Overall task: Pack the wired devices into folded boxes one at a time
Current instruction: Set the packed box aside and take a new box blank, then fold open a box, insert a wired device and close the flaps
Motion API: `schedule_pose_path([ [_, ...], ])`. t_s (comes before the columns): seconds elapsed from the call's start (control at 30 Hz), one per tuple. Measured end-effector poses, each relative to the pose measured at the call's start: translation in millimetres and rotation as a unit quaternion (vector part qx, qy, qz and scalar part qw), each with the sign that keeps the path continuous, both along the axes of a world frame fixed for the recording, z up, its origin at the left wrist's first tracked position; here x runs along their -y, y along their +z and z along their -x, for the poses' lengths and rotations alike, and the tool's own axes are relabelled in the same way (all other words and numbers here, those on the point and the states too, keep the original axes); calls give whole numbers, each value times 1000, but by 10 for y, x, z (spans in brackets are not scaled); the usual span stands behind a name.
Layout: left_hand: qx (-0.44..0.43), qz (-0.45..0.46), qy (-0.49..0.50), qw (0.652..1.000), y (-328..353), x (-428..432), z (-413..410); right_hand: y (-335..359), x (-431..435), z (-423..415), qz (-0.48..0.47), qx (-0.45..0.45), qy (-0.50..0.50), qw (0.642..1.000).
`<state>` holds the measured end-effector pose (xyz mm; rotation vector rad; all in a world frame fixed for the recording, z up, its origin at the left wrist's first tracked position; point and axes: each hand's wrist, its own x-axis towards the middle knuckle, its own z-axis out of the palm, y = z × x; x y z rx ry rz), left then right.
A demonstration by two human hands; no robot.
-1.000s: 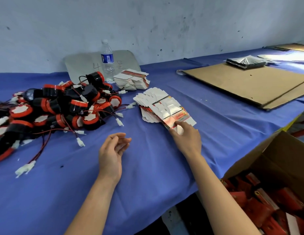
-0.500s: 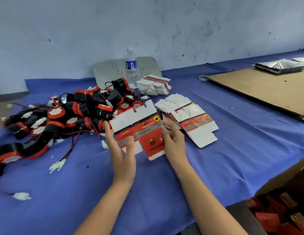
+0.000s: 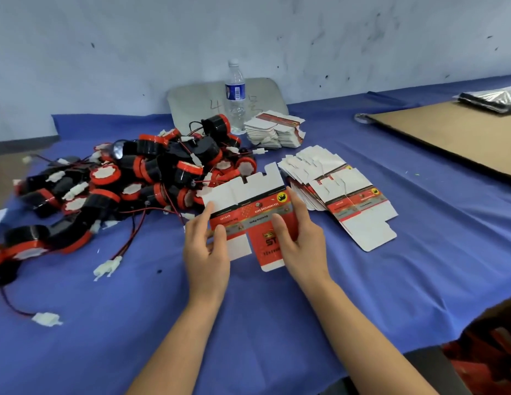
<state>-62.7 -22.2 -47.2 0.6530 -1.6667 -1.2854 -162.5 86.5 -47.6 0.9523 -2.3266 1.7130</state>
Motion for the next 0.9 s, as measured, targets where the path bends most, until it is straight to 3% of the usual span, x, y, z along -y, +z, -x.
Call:
schedule_pose_path([
  [0.23, 33, 50, 25, 998, 21, -45, -37, 27, -19, -23, 16, -11, 16, 1000],
  [0.4, 24, 25, 15, 999, 69, -63, -77, 39, -37, -37, 30, -40, 21, 999],
  [0.73, 69, 102, 29, 992, 63, -46, -111, 38, -86, -75, 54, -101, 5, 993],
  [0.9, 36, 76, -7, 996, 79, -64, -115, 134, -57, -127, 26, -220, -67, 973],
])
